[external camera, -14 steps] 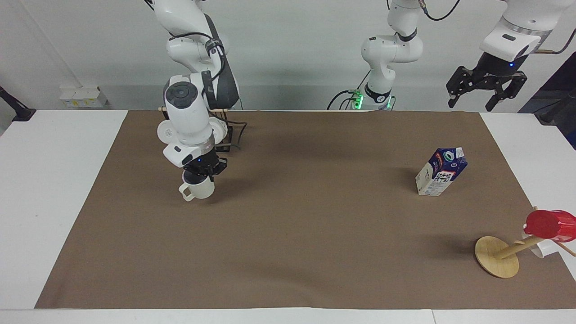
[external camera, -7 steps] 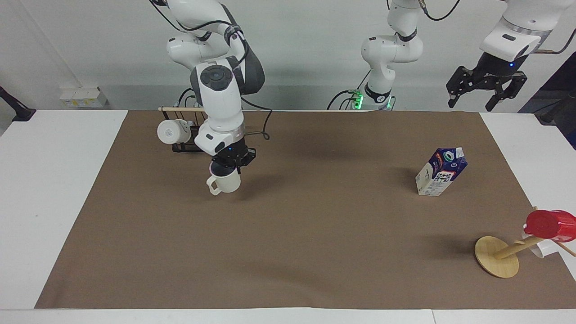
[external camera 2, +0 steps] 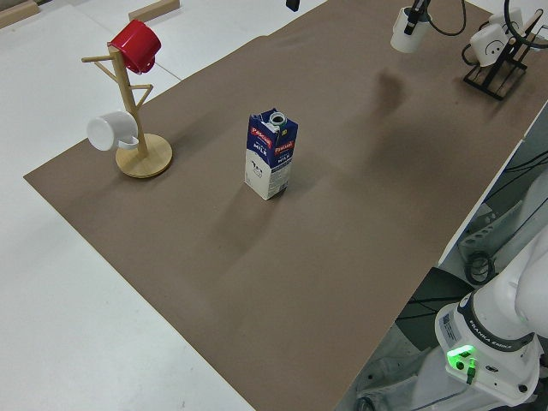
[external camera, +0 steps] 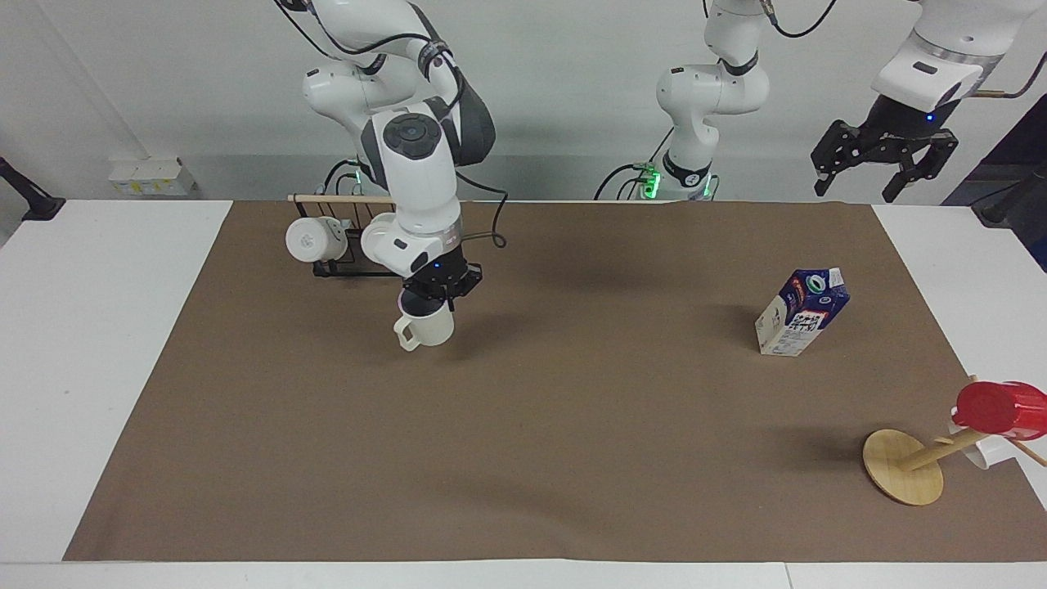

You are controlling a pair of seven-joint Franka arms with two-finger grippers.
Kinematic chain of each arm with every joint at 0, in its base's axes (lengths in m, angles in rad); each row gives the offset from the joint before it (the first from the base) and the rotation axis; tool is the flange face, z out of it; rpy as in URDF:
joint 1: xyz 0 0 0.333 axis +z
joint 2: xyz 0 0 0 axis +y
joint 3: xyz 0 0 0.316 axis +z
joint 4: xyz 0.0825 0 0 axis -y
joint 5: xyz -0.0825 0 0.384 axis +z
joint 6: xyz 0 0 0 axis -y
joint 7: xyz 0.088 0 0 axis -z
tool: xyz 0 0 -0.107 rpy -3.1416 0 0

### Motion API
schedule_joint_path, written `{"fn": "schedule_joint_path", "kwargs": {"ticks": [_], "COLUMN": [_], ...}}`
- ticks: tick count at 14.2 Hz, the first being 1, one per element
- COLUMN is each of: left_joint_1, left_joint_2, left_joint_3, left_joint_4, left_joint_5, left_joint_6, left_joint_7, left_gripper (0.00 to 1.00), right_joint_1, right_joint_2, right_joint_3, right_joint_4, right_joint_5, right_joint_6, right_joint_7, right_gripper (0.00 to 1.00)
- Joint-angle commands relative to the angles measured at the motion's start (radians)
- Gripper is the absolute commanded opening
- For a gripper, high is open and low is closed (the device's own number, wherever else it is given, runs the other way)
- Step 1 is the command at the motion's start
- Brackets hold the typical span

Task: Place cup and milk on table
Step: 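Carry the white mug with the right gripper toward the table center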

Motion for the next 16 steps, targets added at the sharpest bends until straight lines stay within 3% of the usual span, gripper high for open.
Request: {"fn": "schedule_joint_path", "kwargs": {"ticks": [1, 4, 16], "left_joint_1": [0.004, 0.004, 0.004], "left_joint_2": [-0.014, -0.014, -0.014], "left_joint_3": [0.000, 0.000, 0.000], "left_joint_4": [-0.015, -0.015, -0.015], "left_joint_5": [0.001, 0.001, 0.001], "left_joint_6": [0.001, 0.001, 0.004], "left_joint_7": [0.002, 0.001, 0.002], "left_gripper": [1.00, 1.00, 1.00], "right_joint_1": [0.038, 0.094, 0.115], "right_joint_2": [0.035, 0.076, 0.112], "right_joint_3": [0.001, 0.001, 0.001], "right_joint_4": [0.022, 0.022, -0.025], "right_joint_5": [-0.002, -0.001, -0.044], "right_joint_6": [0.034, 0.059, 0.157], "right_joint_7": [0.013, 0.039, 0.053], "right_gripper": [0.00, 0.00, 0.00]}}
